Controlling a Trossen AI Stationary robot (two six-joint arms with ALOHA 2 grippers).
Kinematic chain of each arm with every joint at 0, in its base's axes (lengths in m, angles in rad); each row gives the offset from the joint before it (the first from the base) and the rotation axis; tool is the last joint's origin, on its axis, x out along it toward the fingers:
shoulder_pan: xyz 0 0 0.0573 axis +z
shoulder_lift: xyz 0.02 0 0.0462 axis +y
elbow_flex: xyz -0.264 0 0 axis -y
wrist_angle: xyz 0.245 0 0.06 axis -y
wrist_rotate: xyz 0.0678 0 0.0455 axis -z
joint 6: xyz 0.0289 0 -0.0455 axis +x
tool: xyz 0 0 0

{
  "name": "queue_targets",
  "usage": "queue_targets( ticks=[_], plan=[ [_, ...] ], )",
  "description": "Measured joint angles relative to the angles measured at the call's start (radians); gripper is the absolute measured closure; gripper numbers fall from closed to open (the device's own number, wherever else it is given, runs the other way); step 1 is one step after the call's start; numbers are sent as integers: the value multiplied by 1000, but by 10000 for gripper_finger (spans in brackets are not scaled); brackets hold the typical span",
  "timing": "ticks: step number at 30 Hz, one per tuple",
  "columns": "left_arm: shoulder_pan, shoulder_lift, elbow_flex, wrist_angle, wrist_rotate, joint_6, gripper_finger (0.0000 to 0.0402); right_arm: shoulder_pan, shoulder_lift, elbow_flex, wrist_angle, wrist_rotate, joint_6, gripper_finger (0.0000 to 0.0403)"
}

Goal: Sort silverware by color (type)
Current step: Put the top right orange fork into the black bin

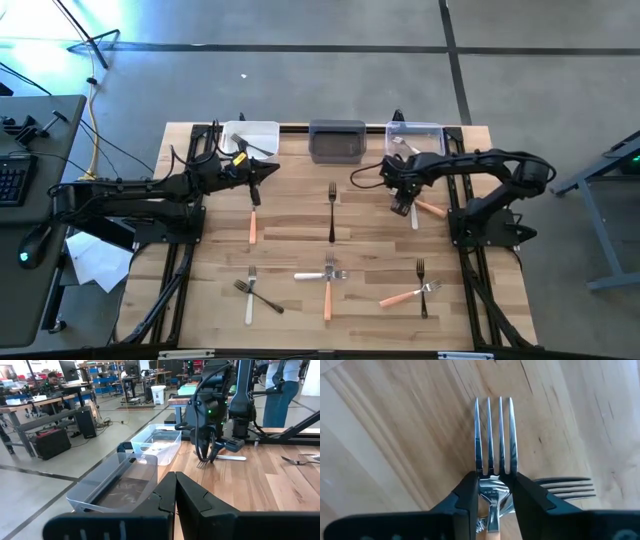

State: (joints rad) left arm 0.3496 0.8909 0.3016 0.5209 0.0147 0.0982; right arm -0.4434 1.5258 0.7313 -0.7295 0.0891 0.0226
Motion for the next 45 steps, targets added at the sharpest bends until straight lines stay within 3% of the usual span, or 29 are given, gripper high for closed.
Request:
queue_targets(
  ticks=[12,21,35,45],
  plan=[
    [0,0,0,0,0,0,401,68,2,199,-189,12,20,323],
    [0,0,0,0,0,0,401,100,32,505,-220,66,-10,323],
    [0,0,0,0,0,0,401,-12,531,1225,-268,82,-353,321],
    [0,0,0,0,0,9,401,-86,835,1610,-424,14,-366,320]
  ],
)
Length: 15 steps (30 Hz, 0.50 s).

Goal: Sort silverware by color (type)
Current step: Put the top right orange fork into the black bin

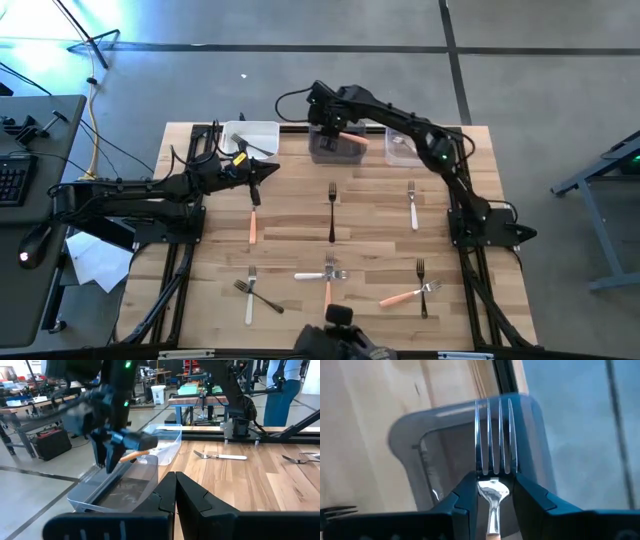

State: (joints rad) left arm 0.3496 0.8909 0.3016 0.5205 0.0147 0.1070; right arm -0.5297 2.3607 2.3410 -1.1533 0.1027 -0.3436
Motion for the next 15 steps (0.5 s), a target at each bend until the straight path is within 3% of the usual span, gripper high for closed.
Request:
queue_targets(
  ticks=[15],
  plan=[
    [0,0,0,1,0,-1,401,-51,27,-79,96,-56,109,320]
  ],
)
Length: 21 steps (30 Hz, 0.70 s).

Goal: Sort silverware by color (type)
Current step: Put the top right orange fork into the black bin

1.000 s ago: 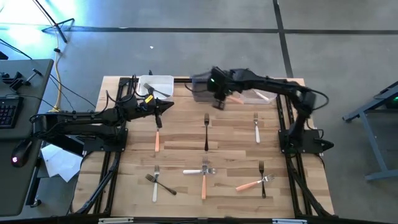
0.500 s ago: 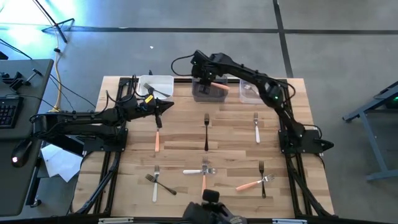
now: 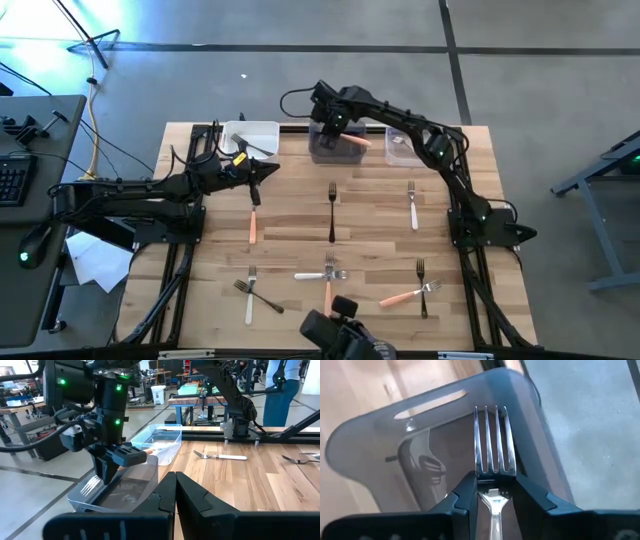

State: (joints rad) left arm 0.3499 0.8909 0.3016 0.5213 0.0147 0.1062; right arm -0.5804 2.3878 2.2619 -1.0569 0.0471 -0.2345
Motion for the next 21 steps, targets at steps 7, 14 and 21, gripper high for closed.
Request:
queue_targets(
  ticks=[7,14,21],
  plan=[
    [0,0,0,0,0,1,401,-2,-1,41,4,-17,63,320],
    [0,0,0,0,0,2,401,-2,-1,41,40,-39,122,320],
    [0,0,0,0,0,0,401,-3,0,32,37,-25,163,320]
  ],
)
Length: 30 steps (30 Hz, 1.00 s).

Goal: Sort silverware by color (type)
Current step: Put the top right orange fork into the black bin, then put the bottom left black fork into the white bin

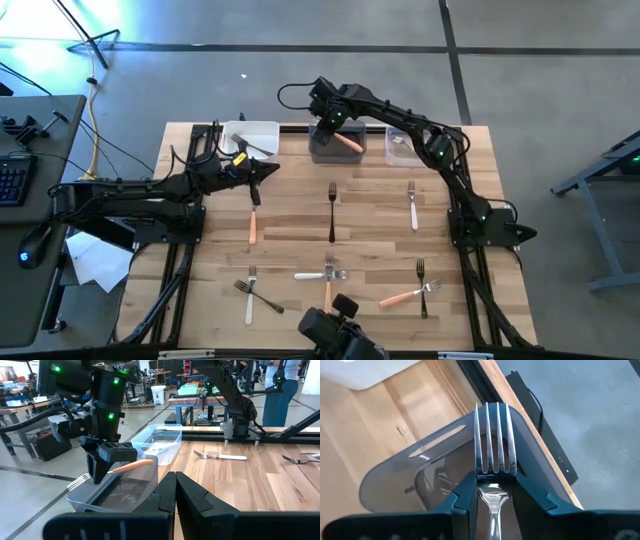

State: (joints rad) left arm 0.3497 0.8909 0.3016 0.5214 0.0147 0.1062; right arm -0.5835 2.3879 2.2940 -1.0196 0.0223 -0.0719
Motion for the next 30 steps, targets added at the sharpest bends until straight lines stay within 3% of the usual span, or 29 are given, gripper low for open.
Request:
queue_targets(
  ticks=[18,30],
  plan=[
    [0,0,0,0,0,1,401,-19,95,-1,31,-7,12,315],
    [0,0,0,0,0,2,401,-13,111,57,-14,37,-22,215]
  ],
)
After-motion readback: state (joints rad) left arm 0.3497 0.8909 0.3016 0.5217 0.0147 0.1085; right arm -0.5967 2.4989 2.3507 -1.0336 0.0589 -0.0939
